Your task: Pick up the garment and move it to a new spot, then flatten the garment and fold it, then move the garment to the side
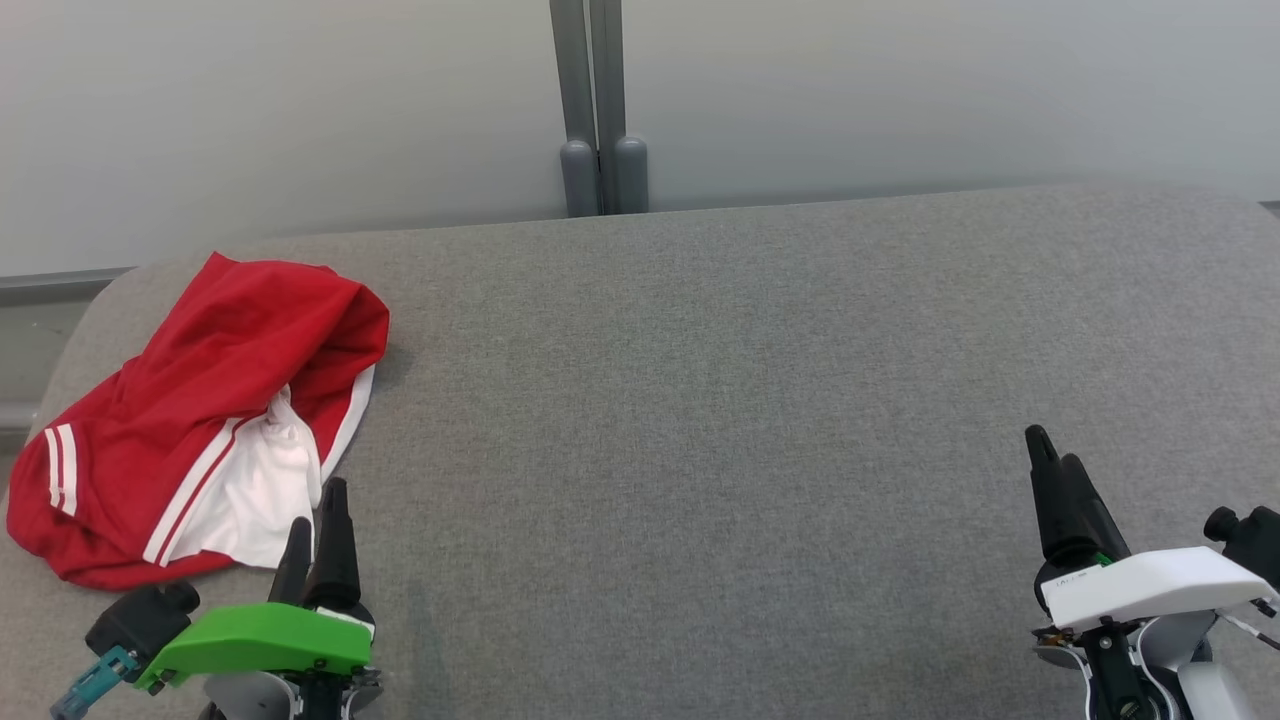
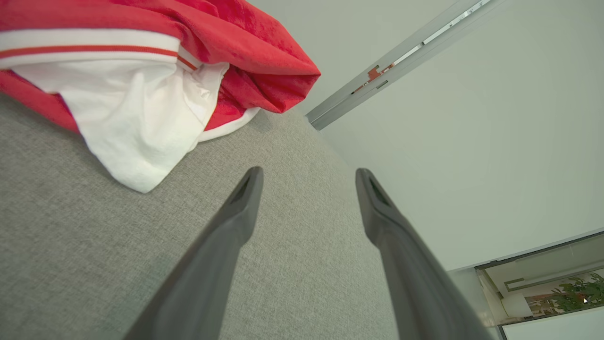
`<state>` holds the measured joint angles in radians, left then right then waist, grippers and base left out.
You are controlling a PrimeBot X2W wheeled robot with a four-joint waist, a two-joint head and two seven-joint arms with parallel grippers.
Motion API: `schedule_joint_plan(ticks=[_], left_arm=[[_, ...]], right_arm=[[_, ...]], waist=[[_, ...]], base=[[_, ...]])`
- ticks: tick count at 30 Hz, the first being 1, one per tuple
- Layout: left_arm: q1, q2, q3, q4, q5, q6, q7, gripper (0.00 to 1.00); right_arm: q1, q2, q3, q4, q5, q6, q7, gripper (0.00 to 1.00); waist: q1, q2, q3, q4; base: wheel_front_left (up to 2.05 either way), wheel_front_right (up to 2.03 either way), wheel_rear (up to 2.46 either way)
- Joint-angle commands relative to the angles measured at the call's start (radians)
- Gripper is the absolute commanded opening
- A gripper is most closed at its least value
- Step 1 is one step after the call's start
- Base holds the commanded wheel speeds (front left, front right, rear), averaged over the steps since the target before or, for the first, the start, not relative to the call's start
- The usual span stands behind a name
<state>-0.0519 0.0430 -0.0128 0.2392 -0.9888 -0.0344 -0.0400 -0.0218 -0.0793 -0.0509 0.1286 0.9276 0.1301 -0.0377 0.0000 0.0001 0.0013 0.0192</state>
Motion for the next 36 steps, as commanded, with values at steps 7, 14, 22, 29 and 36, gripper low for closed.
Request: schedule_joint_plan(ticks=[7,14,22,29,36], left_arm=[[0.007,0.01,-0.006,-0.014,0.136,0.012,-0.032,1.0],[0.017,0.01,-0.007,-0.021,0.235,0.019,-0.055,1.0],[0.027,0.01,-0.011,-0.018,0.338,0.024,-0.079,1.0],[0.033,0.014,-0.016,-0.008,0.433,0.03,-0.098,1.0],[0.042,0.022,-0.021,-0.017,0.511,0.034,-0.117,1.0]], right_arm=[[0.003,-0.016,0.016,-0.022,-0.134,0.0,-0.034,1.0],[0.012,-0.021,0.023,-0.024,-0.231,0.001,-0.057,1.0],[0.025,-0.022,0.03,-0.017,-0.333,0.001,-0.081,1.0],[0.035,-0.025,0.028,-0.008,-0.412,0.001,-0.101,1.0],[0.047,-0.026,0.028,-0.014,-0.486,0.001,-0.119,1.0]], waist=[[0.0,-0.0001,0.0,0.006],[0.0,-0.0001,0.0,0.013],[0.0,-0.0001,0.003,0.013],[0.0,-0.0001,0.005,0.015],[0.0,-0.0001,0.004,0.017]], base=[[0.0,0.0,0.0],[0.0,0.0,0.0],[0.0,0.0,0.0],[0.0,0.0,0.0],[0.0,0.0,0.0]])
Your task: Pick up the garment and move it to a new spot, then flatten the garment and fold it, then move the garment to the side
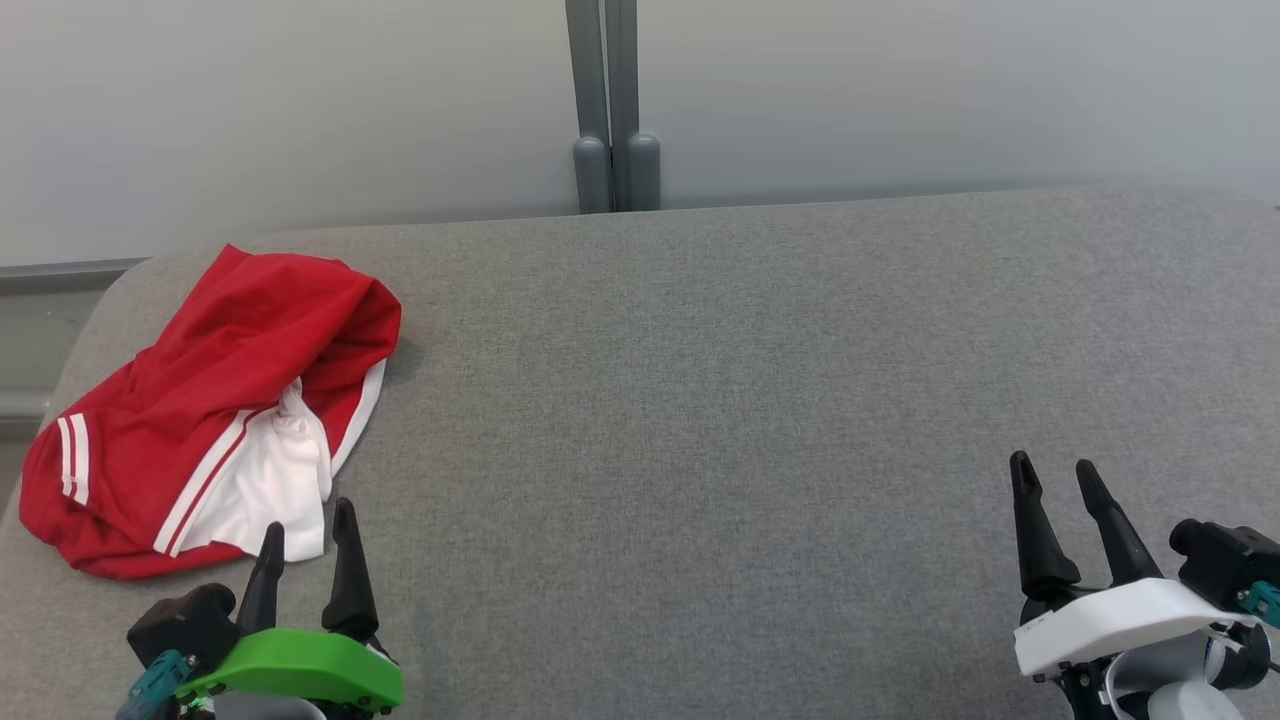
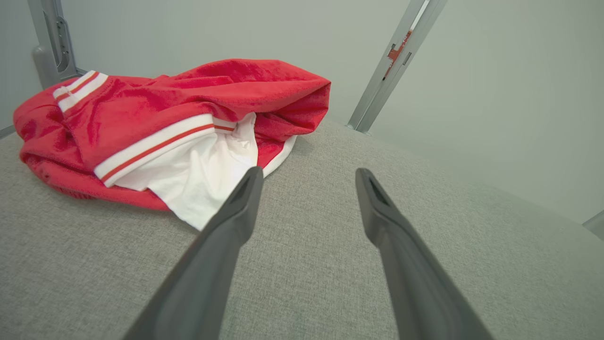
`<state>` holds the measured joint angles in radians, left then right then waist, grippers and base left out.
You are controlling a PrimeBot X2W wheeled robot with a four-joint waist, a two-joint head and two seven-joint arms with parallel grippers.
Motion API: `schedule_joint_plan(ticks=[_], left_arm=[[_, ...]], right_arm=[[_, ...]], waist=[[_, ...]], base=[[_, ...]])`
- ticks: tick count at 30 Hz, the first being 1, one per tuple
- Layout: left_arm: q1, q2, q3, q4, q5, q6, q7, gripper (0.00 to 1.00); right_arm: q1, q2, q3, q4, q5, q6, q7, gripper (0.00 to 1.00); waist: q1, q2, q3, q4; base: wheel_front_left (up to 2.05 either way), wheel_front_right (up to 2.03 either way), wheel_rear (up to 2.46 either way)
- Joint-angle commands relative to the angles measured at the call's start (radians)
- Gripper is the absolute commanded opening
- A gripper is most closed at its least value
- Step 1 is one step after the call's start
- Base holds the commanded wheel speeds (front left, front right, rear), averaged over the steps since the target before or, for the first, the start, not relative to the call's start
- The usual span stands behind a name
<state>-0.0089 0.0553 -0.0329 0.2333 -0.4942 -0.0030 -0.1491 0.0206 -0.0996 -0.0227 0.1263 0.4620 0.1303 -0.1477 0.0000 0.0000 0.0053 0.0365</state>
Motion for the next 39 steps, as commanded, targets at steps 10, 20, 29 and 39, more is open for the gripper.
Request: schedule_joint_plan(ticks=[10,20,29,39], left_arm=[[0.011,0.02,-0.027,-0.03,0.13,0.009,-0.031,1.0],[0.026,0.032,-0.037,-0.038,0.221,0.014,-0.054,1.0],[0.03,0.035,-0.044,-0.047,0.297,0.019,-0.073,1.0],[0.037,0.036,-0.046,-0.05,0.372,0.022,-0.092,1.0]], right_arm=[[0.017,-0.016,-0.019,-0.034,-0.106,0.0,-0.033,1.0],[0.038,-0.015,-0.056,-0.047,-0.188,0.001,-0.056,1.0],[0.05,-0.018,-0.059,-0.056,-0.263,0.0,-0.075,1.0],[0.066,-0.008,-0.069,-0.054,-0.329,0.001,-0.094,1.0]], waist=[[0.0,0.0,-0.004,0.008],[0.0,0.0,-0.007,0.009],[0.0,0.0,-0.004,0.014],[0.0,0.0,-0.004,0.01]], base=[[0.0,0.0,0.0],[0.0,0.0,0.0],[0.0,0.0,0.0],[0.0,0.0,0.0]])
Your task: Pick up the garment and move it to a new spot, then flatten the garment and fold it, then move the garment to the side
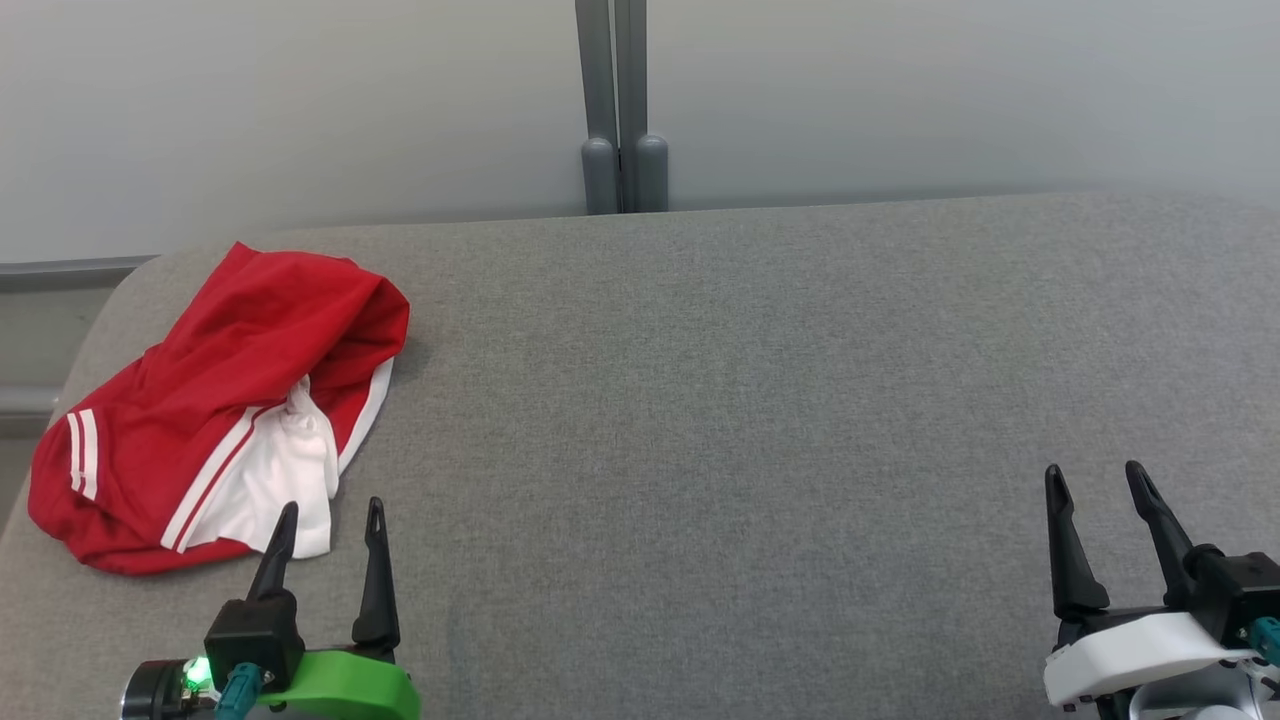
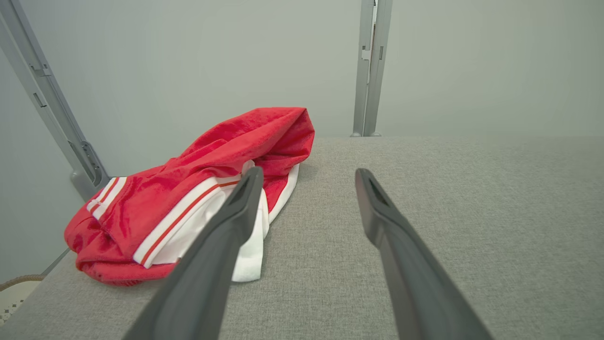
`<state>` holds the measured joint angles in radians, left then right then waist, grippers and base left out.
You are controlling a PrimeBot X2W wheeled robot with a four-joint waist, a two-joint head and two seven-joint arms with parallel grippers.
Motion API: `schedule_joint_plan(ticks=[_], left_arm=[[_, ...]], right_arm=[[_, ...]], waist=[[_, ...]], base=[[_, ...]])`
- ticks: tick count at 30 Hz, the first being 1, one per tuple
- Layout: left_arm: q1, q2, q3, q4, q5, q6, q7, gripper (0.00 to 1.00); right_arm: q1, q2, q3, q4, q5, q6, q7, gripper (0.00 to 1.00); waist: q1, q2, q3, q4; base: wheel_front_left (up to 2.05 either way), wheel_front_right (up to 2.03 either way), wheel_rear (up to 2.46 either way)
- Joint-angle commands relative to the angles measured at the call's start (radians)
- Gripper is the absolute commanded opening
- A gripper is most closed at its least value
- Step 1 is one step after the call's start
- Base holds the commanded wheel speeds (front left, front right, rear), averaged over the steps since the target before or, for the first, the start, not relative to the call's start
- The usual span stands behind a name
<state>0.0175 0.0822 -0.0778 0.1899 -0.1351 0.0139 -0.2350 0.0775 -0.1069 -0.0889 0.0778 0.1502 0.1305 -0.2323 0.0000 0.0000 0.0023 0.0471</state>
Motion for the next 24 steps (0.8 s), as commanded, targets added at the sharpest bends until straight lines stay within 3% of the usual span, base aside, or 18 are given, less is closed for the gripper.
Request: schedule_joint_plan(ticks=[1,15,24], left_arm=[[0.012,0.009,-0.002,-0.006,0.022,0.005,-0.008,1.0],[0.027,-0.003,0.006,0.01,0.104,-0.007,-0.034,1.0],[0.026,-0.013,0.024,0.02,0.097,-0.023,-0.03,1.0]], right_arm=[[0.013,0.0,-0.004,-0.005,-0.024,0.0,-0.011,1.0],[0.037,0.011,-0.018,0.002,-0.104,0.0,-0.037,1.0],[0.033,0.017,-0.025,0.005,-0.093,0.0,-0.034,1.0]], waist=[[0.0,0.0,-0.001,-0.001],[0.0,0.0,-0.001,0.0],[0.0,0.0,-0.001,0.001]], base=[[0.0,0.0,0.0],[0.0,0.0,0.0],[0.0,0.0,0.0]])
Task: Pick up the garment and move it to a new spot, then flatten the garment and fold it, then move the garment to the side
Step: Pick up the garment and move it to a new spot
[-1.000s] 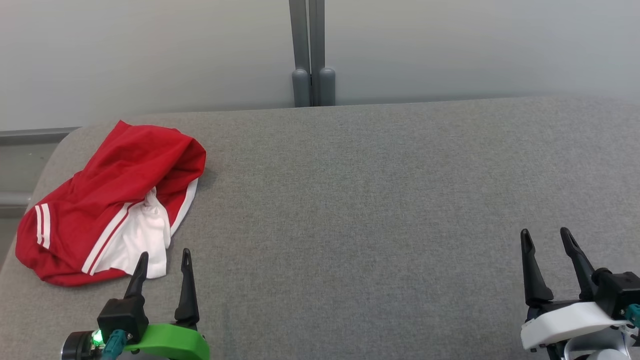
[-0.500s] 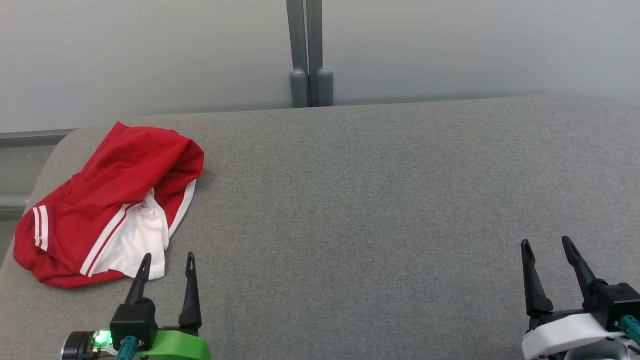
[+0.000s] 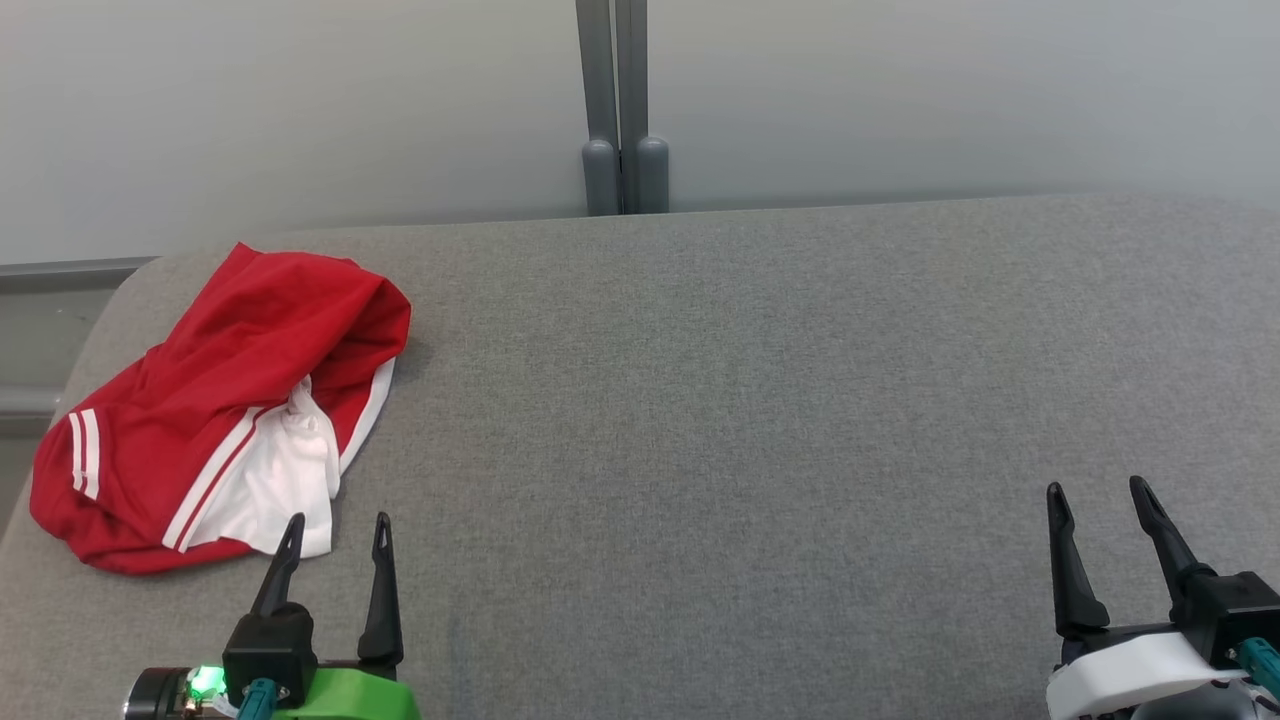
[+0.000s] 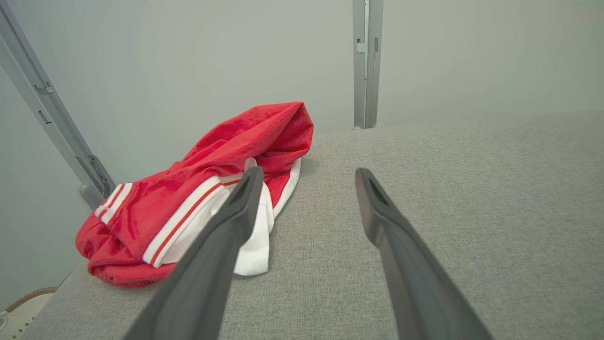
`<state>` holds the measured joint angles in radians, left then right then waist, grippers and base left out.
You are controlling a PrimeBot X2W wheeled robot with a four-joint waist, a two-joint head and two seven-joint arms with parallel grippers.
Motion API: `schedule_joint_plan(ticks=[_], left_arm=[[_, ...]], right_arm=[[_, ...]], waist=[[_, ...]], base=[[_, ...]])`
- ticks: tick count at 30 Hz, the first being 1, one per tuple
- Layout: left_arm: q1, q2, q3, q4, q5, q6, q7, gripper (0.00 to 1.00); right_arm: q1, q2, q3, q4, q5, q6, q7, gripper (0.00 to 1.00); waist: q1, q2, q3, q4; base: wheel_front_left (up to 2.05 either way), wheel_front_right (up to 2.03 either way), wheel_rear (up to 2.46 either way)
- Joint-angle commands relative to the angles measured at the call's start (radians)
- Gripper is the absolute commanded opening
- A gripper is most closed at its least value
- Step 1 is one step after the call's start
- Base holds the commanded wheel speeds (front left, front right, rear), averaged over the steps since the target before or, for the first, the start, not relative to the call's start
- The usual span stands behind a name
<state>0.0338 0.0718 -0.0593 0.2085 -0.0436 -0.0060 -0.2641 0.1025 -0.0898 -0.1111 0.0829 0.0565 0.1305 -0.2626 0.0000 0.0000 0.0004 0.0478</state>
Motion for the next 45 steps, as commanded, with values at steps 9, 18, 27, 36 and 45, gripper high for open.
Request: schedule_joint_plan(ticks=[9,18,27,36,45], left_arm=[[-0.01,-0.007,0.006,0.002,0.014,-0.013,-0.001,1.0],[0.011,-0.006,0.035,0.007,0.01,-0.017,-0.001,1.0],[0.032,-0.003,0.062,0.008,-0.004,-0.043,-0.001,1.0],[-0.142,-0.015,-0.003,0.069,-0.042,-0.095,-0.001,1.0],[-0.602,0.027,-0.136,0.376,-0.053,-0.124,0.091,1.0]], right_arm=[[0.0,0.013,-0.008,-0.005,0.024,0.0,-0.003,1.0],[-0.008,0.027,0.027,-0.006,0.023,0.0,-0.003,1.0],[-0.042,0.013,0.079,0.003,0.013,0.0,-0.003,1.0],[-0.092,-0.024,0.107,-0.014,0.017,0.0,-0.003,1.0],[-0.245,-0.117,0.162,-0.041,0.031,0.0,-0.003,1.0]], waist=[[0.0,0.0,0.005,0.037],[0.0,0.0,0.003,0.23],[0.0,0.0,0.012,0.339],[0.0,0.0,0.133,0.294],[0.0,0.0,0.404,0.183]], base=[[0.0,0.0,0.0],[0.0,0.0,0.0],[0.0,0.0,0.0],[0.0,0.0,0.0],[0.0,0.0,0.0]])
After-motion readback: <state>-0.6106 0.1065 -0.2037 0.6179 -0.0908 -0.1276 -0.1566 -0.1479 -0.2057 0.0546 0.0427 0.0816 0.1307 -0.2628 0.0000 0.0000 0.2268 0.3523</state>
